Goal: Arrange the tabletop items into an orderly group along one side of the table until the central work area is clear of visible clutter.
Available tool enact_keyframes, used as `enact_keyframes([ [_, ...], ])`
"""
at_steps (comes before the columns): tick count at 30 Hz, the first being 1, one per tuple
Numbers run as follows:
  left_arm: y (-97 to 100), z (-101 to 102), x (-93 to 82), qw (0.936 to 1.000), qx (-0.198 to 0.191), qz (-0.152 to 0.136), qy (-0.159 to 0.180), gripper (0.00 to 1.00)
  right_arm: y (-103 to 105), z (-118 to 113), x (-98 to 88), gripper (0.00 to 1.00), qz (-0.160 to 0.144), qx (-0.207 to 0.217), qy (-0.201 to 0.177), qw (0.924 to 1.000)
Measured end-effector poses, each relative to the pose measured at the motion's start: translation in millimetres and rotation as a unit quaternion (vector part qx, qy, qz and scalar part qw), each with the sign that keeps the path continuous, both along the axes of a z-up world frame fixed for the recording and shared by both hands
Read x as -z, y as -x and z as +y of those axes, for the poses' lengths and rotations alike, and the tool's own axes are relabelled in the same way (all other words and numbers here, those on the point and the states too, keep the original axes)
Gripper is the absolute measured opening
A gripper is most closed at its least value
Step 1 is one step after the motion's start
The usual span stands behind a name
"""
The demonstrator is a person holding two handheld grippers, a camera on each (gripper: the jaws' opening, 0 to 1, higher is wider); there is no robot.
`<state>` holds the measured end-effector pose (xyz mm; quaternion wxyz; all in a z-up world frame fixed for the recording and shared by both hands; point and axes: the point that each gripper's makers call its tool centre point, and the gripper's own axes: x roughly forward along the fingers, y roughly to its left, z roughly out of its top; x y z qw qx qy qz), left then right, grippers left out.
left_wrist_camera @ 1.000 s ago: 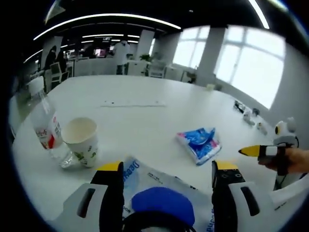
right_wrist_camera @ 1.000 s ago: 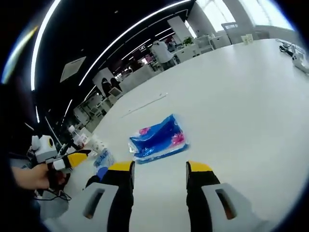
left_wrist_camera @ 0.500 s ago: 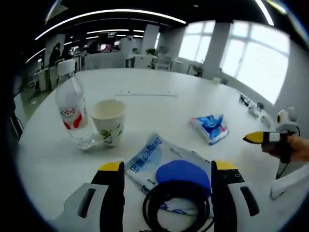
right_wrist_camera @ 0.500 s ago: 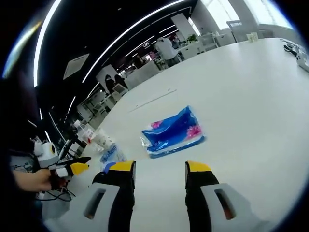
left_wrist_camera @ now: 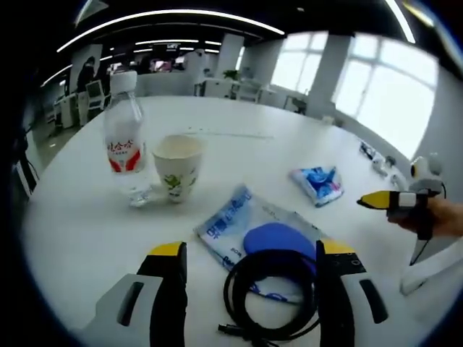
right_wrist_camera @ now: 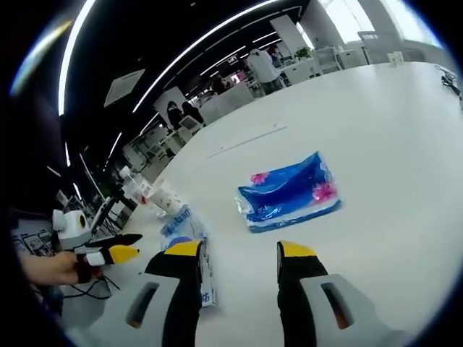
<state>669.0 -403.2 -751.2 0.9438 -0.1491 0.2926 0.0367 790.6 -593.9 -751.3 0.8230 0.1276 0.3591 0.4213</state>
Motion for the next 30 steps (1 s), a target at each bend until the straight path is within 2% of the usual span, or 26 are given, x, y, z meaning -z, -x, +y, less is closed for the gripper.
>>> enact_keyframes([
  [16,43.9,11.4,21.9,0.9982,-0.052,0.017,0.023,0.66,28.6,51.9,1.7,0.37,-0.006,-0.08,0.009,0.9967],
  [22,50.1,18.0,21.9,0.9972,-0.067,0.018,0.027,0.65,30.0,67.9,5.9,0.37,-0.001,-0.096,0.004,0.9953],
  [30,53.4,18.4,28.9,0.996,-0.076,0.023,0.04,0.62,46.3,88.4,5.6,0.37,-0.005,-0.137,0.006,0.9905],
])
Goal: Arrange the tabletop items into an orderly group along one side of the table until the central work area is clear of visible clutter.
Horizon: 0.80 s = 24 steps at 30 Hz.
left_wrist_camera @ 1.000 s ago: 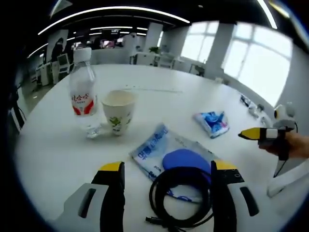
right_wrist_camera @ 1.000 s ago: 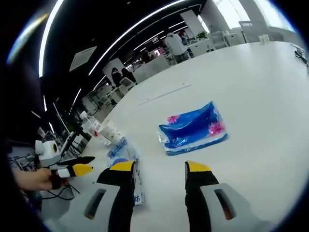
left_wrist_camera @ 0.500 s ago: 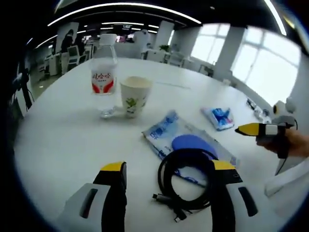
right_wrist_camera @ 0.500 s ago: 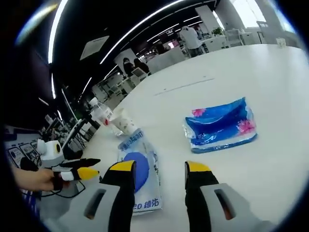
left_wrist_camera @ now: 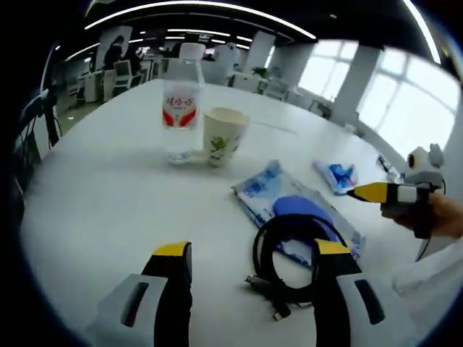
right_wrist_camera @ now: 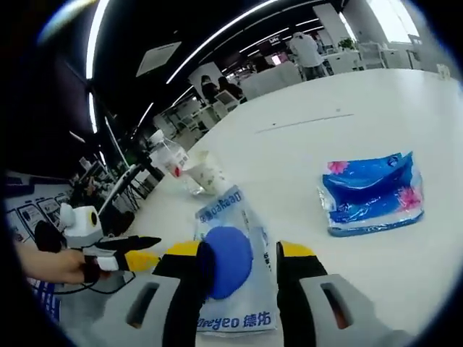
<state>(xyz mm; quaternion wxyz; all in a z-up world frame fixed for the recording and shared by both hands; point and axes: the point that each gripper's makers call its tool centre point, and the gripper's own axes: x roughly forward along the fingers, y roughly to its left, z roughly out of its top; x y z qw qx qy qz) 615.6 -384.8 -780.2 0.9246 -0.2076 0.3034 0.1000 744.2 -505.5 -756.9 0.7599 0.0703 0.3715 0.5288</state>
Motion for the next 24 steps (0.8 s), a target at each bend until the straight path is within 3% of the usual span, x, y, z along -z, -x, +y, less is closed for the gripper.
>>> enact_keyframes([
  [13,1.0,-11.7,10.1,0.9997,-0.004,0.007,0.025,0.57,42.1,20.9,14.7,0.35,0.014,-0.079,0.016,0.9966],
  [19,3.3,-10.6,13.9,0.9995,-0.011,0.009,0.027,0.53,55.8,26.0,17.0,0.34,0.018,-0.099,0.023,0.9947],
  [24,1.2,-11.3,16.5,0.9984,-0.022,0.0,0.051,0.47,67.1,25.8,23.2,0.34,0.029,-0.107,0.035,0.9932],
])
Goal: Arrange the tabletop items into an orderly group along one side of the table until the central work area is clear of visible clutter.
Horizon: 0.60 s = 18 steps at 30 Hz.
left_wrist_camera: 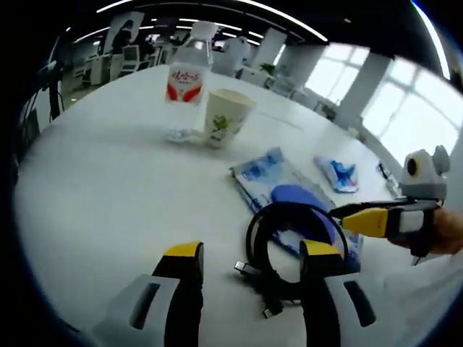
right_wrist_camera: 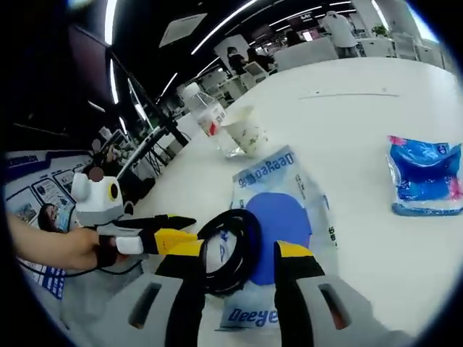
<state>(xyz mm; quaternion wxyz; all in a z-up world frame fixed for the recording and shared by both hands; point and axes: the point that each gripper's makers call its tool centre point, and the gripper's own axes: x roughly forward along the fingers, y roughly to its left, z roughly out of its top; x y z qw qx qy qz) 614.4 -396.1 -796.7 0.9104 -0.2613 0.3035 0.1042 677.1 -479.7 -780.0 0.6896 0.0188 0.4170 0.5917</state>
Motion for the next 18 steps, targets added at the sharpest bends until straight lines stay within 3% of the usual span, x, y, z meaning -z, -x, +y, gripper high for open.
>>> enact_keyframes([
  [12,0.5,-13.1,0.3,0.9994,-0.001,0.01,0.034,0.27,3.5,2.9,8.3,0.31,0.016,-0.007,0.006,0.9998],
  [18,1.8,-8.0,3.4,0.9987,-0.028,0.013,0.039,0.21,10.3,6.7,7.3,0.29,0.024,-0.014,0.003,0.9996],
])
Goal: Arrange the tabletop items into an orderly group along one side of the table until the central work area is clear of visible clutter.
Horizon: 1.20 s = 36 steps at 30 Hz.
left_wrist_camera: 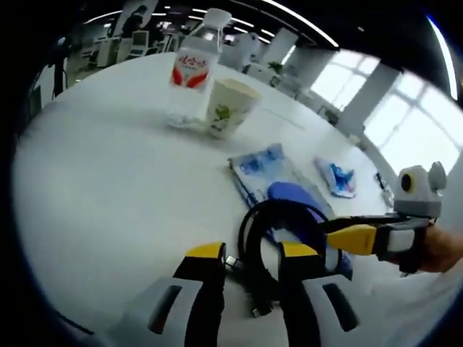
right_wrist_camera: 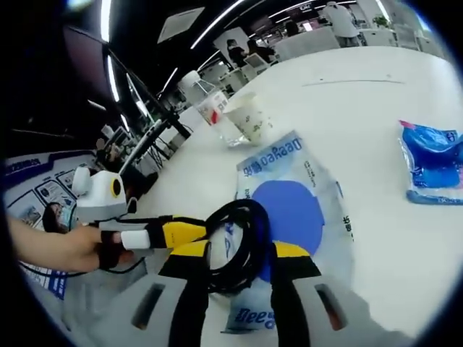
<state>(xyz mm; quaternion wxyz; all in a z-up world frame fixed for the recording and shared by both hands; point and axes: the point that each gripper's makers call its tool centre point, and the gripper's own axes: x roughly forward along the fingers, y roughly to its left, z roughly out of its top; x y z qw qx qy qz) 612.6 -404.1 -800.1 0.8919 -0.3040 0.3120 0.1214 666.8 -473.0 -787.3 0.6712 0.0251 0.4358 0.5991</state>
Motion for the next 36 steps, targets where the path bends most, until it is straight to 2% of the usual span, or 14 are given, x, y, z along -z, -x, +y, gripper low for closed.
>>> enact_keyframes([
  [3,2.4,5.8,3.3,0.9998,-0.014,0.008,0.006,0.15,0.9,0.3,-0.7,0.28,-0.003,-0.001,0.002,1.0],
  [8,2.0,5.1,3.4,0.9993,-0.031,-0.001,0.019,0.14,0.9,2.0,0.3,0.26,0.002,0.002,0.001,1.0],
  [10,2.9,3.7,3.4,0.999,-0.034,-0.001,0.028,0.11,1.8,3.2,-0.1,0.25,0.003,0.002,0.001,1.0],
  [11,3.4,0.1,1.9,0.9983,-0.034,-0.005,0.048,0.09,2.2,4.0,-0.4,0.24,0.002,0.002,0.003,1.0],
  [14,7.7,-1.4,1.0,0.9979,-0.041,-0.004,0.05,0.07,-2.7,-1.1,5.0,0.08,-0.019,0.004,0.028,0.9994],
  [15,8.5,-1.5,0.8,0.9978,-0.041,-0.005,0.051,0.06,-2.4,-0.4,3.9,0.04,-0.011,0.005,0.022,0.9997],
  [17,11.5,-1.3,-0.6,0.9968,-0.052,-0.003,0.06,0.04,-2.7,1.1,-0.6,0.0,0.033,0.03,0.011,0.9989],
  [18,11.7,-3.4,-3.8,0.9945,-0.064,-0.012,0.081,0.04,-2.2,1.2,-1.7,0.0,0.037,0.03,0.009,0.9989],
  [21,14.7,-1.1,-6.7,0.9921,-0.073,-0.018,0.1,0.02,-3.5,0.1,0.1,0.0,0.027,0.023,0.014,0.9993],
  [24,15.4,2.0,-11.1,0.9914,-0.075,-0.024,0.105,0.0,-1.5,-0.4,-4.5,0.0,0.045,0.031,0.009,0.9985],
  [25,10.3,-6.3,-17.2,0.9881,-0.066,-0.039,0.133,0.0,1.3,2.6,-9.1,0.0,0.058,0.032,-0.001,0.9978],
  [26,12.6,-1.9,-14.4,0.9909,-0.067,-0.029,0.113,0.0,-0.8,2.4,-10.7,0.0,0.053,0.035,-0.002,0.998],
  [28,11.5,-5.4,-17.1,0.9931,-0.054,-0.029,0.1,0.0,1.9,3.2,-17.5,0.0,0.051,0.031,-0.006,0.9982],
  [36,7.0,-4.2,-33.1,0.9928,-0.049,-0.055,0.095,0.0,-2.0,1.3,-32.2,0.0,0.055,0.042,-0.028,0.9972],
])
